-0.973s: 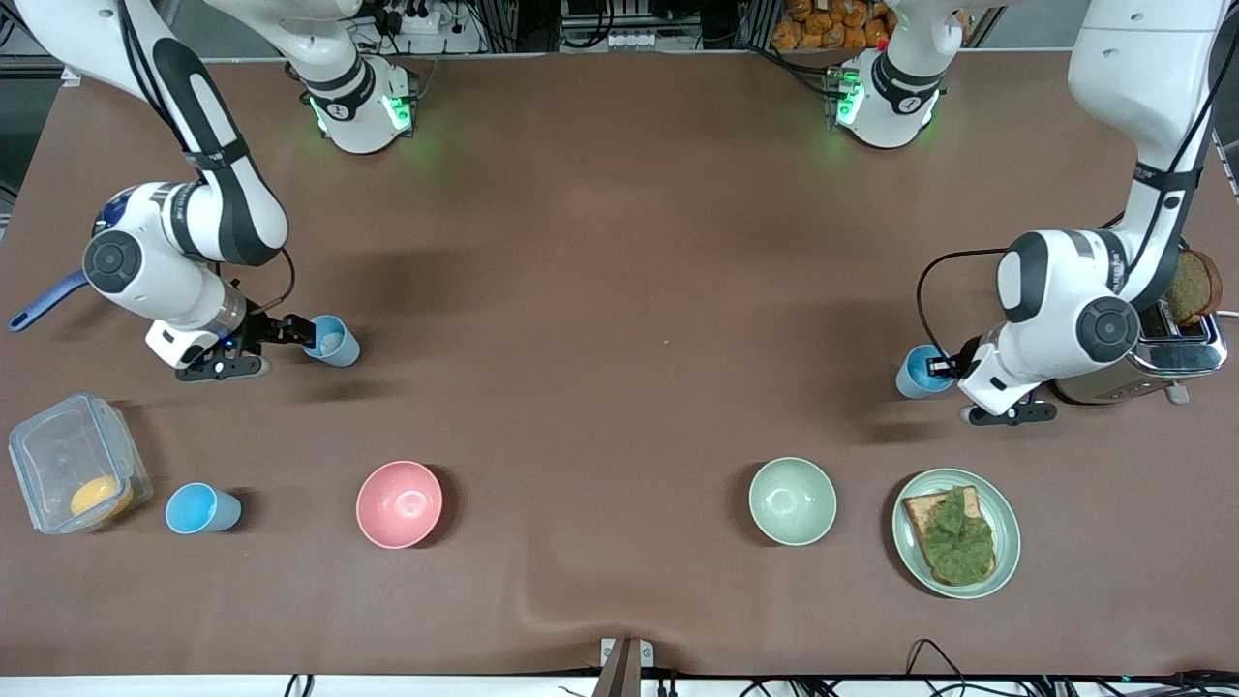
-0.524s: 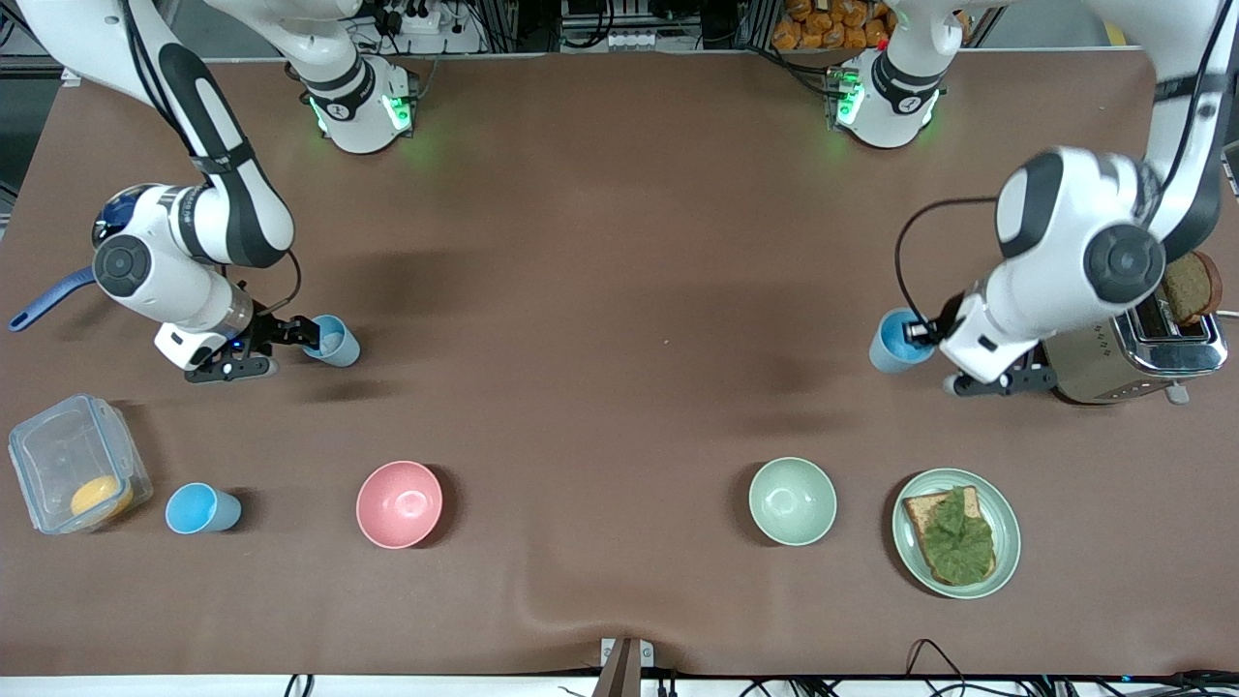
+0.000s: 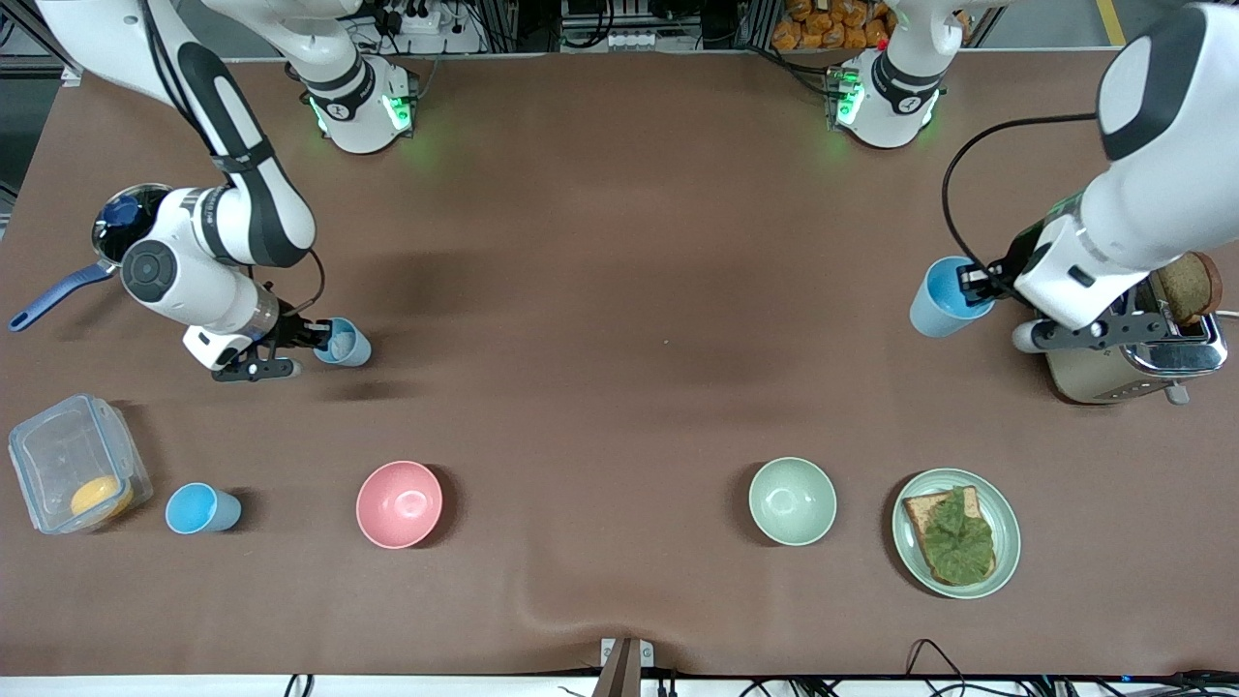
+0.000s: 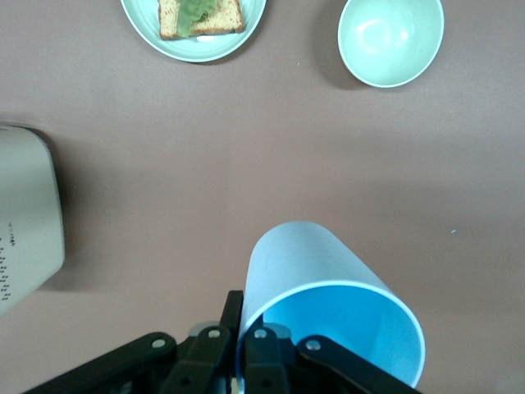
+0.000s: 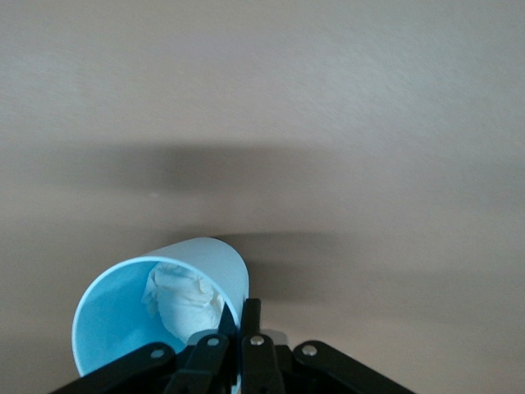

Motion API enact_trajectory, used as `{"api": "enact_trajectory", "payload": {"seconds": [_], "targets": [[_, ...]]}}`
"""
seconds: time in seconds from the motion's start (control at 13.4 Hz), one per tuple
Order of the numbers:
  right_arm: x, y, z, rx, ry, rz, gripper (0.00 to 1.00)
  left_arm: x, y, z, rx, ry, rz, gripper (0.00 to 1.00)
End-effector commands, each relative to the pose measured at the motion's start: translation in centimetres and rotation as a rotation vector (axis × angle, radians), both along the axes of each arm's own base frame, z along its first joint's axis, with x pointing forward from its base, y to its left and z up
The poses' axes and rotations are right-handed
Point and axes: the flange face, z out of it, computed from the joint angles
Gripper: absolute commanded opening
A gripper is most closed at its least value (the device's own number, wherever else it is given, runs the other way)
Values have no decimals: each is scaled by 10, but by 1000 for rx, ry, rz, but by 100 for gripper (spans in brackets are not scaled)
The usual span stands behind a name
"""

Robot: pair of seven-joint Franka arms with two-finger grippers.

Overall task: Stack blue cups with both arms
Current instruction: 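Lift the cup with the left gripper while the right gripper grasps the tissue cup, then carry the tissue cup to the table middle and set it down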

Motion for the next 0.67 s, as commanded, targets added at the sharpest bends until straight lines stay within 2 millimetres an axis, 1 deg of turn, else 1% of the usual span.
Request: {"api": "enact_trajectory", "payload": {"seconds": [0.0,0.07,0.15,0.22,0.3,0.37,0.45,0.52,0.6], "targets": [[13,30,39,15,-27,29,0,-8,1,12,-22,4,-17,0],[19,40,53,18,-32,48,0,-8,-4,10,-21,7,-23,0],[27,60,69,29,-33,76,0,-9,-11,9,-22,9,-32,0],[31,84,82,56,-24,64,0,-11,-18,10,-23,9,-46,0],[31,113,91,66,-22,28,0,-11,-19,8,-23,12,-46,0],[26,147,94,62,-24,-5,0,-11,-21,9,-22,11,-42,0],[19,178,96,58,-22,-36,0,-12,-23,8,-22,12,-43,0],[12,213,101,57,-27,-69,0,-12,-23,9,-23,11,-41,0],[1,252,109,59,-33,-103,0,-12,-25,9,-23,10,-46,0]]}}
